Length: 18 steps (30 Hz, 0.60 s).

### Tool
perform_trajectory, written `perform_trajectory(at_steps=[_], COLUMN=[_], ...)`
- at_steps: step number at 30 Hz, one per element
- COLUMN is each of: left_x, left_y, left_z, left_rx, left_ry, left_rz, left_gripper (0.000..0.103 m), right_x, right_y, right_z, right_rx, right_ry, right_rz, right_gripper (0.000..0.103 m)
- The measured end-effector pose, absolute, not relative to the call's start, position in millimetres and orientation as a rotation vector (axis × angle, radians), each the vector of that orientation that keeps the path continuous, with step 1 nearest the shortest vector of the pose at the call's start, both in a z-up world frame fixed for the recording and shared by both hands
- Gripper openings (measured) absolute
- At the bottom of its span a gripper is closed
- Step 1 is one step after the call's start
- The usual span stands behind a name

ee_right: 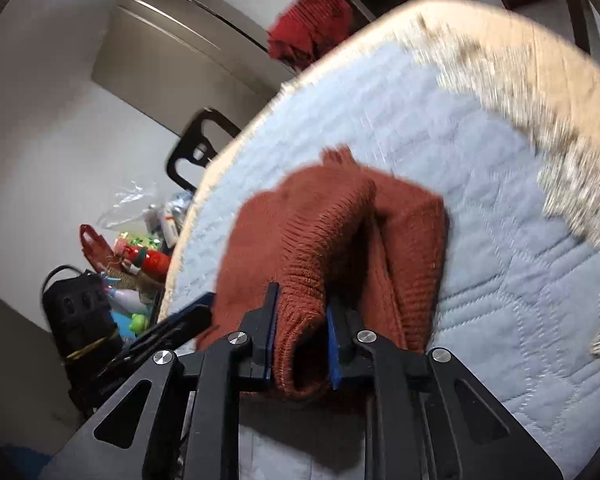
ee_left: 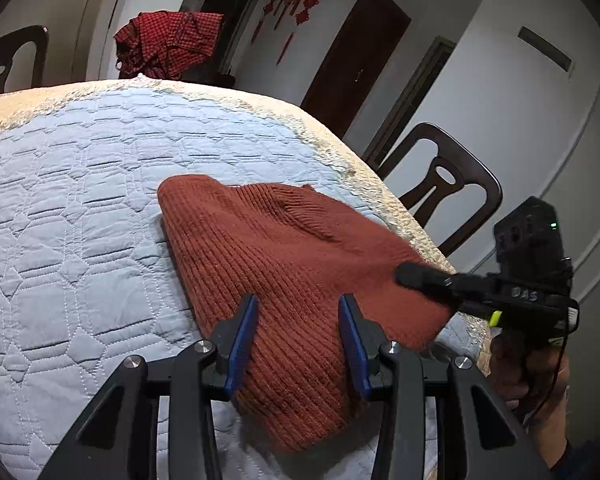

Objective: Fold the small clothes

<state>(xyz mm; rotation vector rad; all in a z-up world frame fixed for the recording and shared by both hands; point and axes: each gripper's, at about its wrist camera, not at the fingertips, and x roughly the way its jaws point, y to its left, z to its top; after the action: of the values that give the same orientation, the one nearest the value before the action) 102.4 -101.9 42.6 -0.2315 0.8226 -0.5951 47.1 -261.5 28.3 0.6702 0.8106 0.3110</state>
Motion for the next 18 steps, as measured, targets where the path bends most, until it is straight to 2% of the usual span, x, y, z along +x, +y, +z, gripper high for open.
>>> perform_trajectory(at_steps=[3,7,13,18], left_x=[99.5,97.5,94.0,106.4], left_y=[-111.1,-116.8,-113.1,-108.1], left_z=[40.9,39.3,42.8,56.2], left_rx=[-0.215,-0.178,-0.177,-0.158], left_ry=[0.822,0.814,0.812,0.773], left_rz=[-0.625,-0.618,-0.625,-0.581], left_gripper=[0.044,0.044,0.045,0.045], right_x=[34.5,30.3,21.4,22.9], right_y=[-271.6,-276.6,-272.7,-269.5], right_z=[29.9,4.4,9.2,28.7], right_rx=[0.649,0.672,0.613,0.531], right_ry=[0.786,0.841,0.82,0.792], right_rz=[0.282,0.238,0.236,0.22], right_gripper=[0.019,0.019,0.019,0.024])
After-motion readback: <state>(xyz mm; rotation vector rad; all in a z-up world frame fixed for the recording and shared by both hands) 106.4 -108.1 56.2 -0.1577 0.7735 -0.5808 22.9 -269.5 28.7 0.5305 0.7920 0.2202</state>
